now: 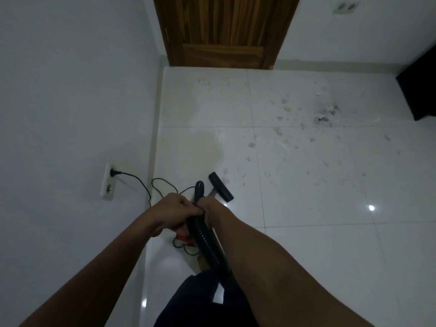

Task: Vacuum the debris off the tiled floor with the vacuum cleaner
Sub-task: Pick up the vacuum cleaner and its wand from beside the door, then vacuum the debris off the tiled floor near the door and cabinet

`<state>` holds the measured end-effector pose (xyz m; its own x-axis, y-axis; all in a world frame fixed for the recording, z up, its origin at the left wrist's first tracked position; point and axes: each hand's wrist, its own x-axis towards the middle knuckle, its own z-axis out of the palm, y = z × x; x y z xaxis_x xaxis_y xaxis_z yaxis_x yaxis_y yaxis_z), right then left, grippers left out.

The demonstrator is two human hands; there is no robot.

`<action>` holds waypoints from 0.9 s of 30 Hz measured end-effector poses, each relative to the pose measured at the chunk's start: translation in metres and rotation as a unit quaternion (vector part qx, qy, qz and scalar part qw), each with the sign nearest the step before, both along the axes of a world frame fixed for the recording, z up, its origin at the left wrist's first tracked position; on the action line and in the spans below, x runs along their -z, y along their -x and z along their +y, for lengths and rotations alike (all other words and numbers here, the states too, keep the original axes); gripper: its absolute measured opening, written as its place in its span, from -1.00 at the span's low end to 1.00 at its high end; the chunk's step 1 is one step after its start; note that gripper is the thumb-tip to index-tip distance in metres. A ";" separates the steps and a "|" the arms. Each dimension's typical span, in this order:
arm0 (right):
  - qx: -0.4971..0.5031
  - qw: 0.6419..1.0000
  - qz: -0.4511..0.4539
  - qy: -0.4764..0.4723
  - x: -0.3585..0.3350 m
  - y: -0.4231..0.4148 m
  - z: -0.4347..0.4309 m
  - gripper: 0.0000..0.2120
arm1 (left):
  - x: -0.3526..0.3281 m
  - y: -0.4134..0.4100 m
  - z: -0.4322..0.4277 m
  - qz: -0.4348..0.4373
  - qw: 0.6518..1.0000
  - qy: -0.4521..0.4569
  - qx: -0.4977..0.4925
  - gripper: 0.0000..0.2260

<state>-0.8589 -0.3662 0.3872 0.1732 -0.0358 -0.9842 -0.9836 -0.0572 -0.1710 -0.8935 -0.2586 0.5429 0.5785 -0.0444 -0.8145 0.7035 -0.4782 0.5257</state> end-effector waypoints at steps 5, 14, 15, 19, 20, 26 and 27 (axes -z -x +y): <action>-0.046 0.998 -0.004 -0.050 -0.030 -0.003 -0.017 -0.80 | 0.010 0.007 -0.013 0.008 0.998 0.041 -0.038 -0.84; 0.123 0.991 -0.036 -0.045 -0.015 0.021 -0.016 -0.70 | 0.036 0.041 -0.031 0.054 0.972 0.105 -0.204 -0.86; 0.083 0.996 -0.029 -0.023 -0.009 0.015 -0.015 -0.70 | 0.039 0.048 -0.036 0.061 0.959 0.136 -0.240 -0.82; -0.106 0.994 -0.013 0.005 -0.009 -0.009 -0.022 -0.78 | 0.043 0.056 -0.054 0.061 0.943 0.162 -0.284 -0.74; -0.135 0.991 -0.015 0.003 -0.018 -0.012 -0.024 -0.86 | 0.043 0.054 -0.055 0.060 0.946 0.156 -0.276 -0.72; -0.212 0.977 -0.029 0.015 -0.035 -0.012 -0.033 -0.74 | 0.040 0.049 -0.059 0.061 0.961 0.163 -0.217 -0.75; -0.203 0.978 -0.038 0.018 -0.037 -0.010 -0.035 -0.75 | 0.042 0.050 -0.059 0.061 0.963 0.161 -0.207 -0.75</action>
<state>-0.8492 -0.4011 0.4245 0.2531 0.0164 -0.9673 -0.8628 -0.4485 -0.2334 -0.9438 -0.3180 0.5009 0.5014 -0.0909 -0.8604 0.8650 0.0308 0.5008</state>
